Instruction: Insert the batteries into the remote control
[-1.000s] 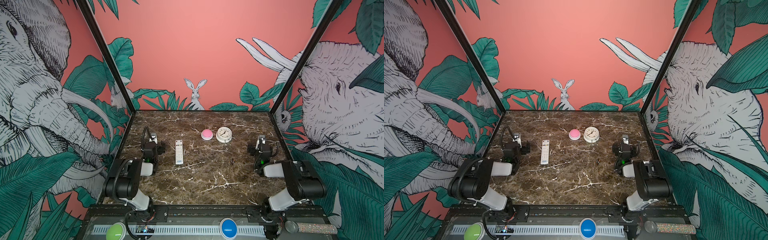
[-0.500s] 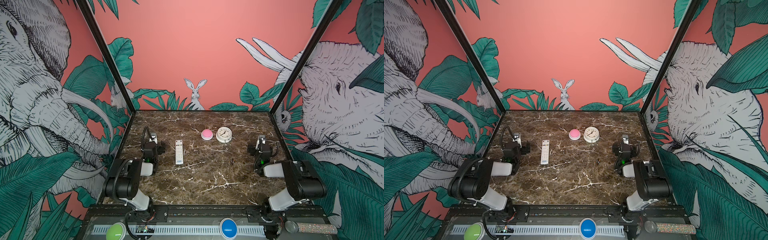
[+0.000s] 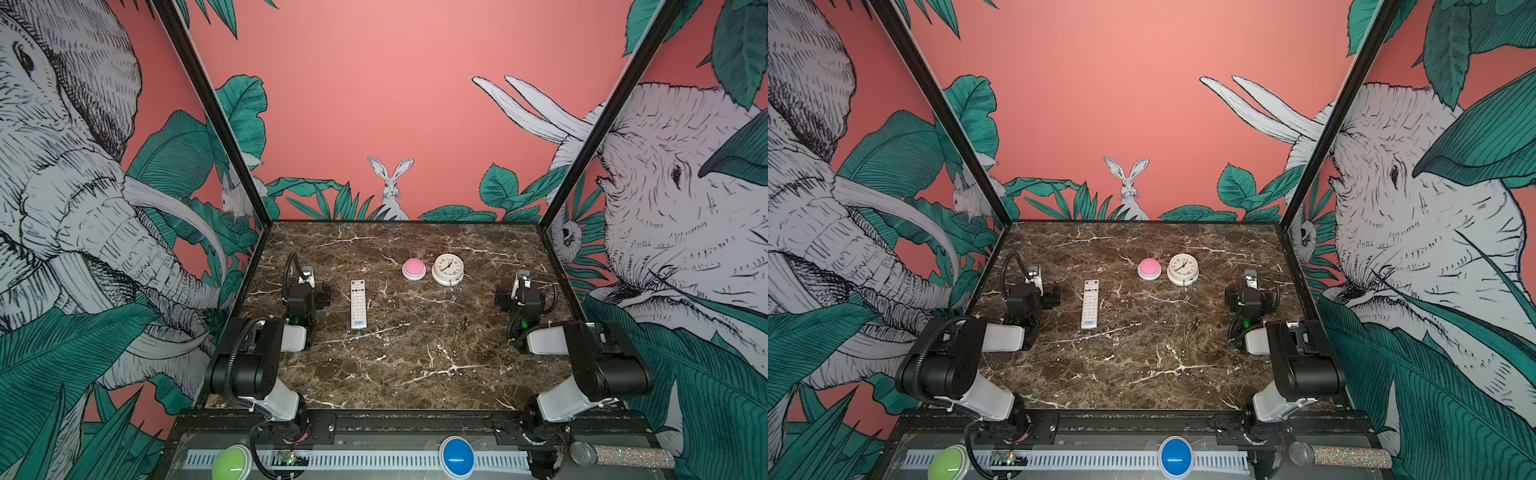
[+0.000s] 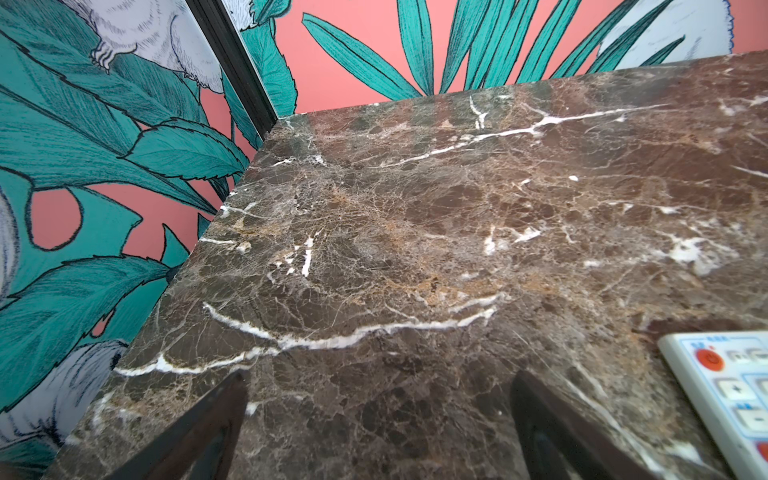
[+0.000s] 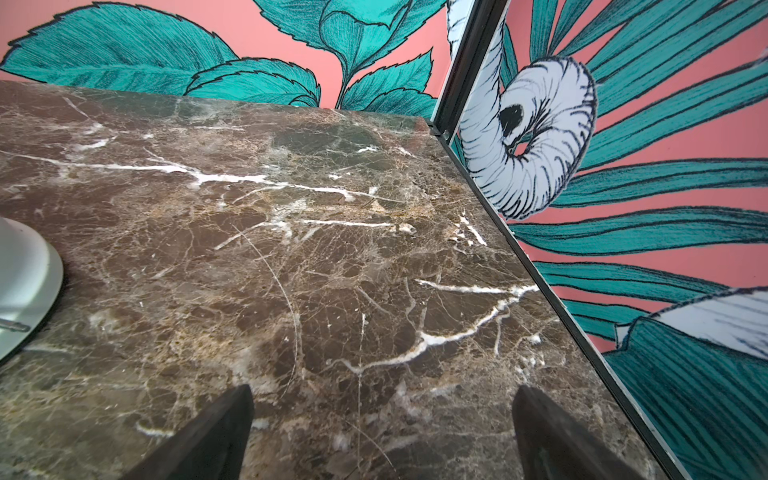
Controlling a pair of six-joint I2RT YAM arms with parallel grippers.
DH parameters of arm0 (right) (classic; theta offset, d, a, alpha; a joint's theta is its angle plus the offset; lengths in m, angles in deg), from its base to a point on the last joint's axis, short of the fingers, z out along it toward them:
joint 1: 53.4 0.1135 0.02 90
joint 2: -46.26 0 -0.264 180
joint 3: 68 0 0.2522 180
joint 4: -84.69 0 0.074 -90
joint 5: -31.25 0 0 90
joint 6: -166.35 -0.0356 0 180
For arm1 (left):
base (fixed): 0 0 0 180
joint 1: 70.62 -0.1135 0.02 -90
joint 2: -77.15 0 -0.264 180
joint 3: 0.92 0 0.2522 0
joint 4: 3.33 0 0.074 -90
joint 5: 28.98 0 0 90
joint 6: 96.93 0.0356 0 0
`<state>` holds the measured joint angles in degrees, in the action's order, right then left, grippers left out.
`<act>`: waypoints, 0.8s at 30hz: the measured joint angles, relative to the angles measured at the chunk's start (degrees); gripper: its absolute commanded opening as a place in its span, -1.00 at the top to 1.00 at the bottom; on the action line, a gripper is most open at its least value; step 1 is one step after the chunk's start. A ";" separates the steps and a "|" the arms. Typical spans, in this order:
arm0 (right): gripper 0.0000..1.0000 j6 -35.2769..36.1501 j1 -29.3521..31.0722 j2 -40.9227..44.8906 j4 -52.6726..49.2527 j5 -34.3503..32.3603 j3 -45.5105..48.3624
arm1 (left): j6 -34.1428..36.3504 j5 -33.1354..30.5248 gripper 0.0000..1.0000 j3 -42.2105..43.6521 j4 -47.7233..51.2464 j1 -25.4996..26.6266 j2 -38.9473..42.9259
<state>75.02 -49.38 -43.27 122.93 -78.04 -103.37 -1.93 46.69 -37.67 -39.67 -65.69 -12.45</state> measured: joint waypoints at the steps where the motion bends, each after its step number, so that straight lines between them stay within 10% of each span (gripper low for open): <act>1: -0.98 0.00 0.00 0.00 0.00 0.00 0.00 | 0.00 0.00 -0.99 0.00 0.00 0.00 0.00; 24: -0.97 -2.19 0.61 17.16 -23.12 1.99 -6.51 | -3.41 0.68 -0.99 -5.68 27.12 0.00 17.07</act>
<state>72.84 -48.77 -26.12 99.81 -76.05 -109.88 -5.34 47.37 -43.35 -12.55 -65.69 4.62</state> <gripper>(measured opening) 0.987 0.995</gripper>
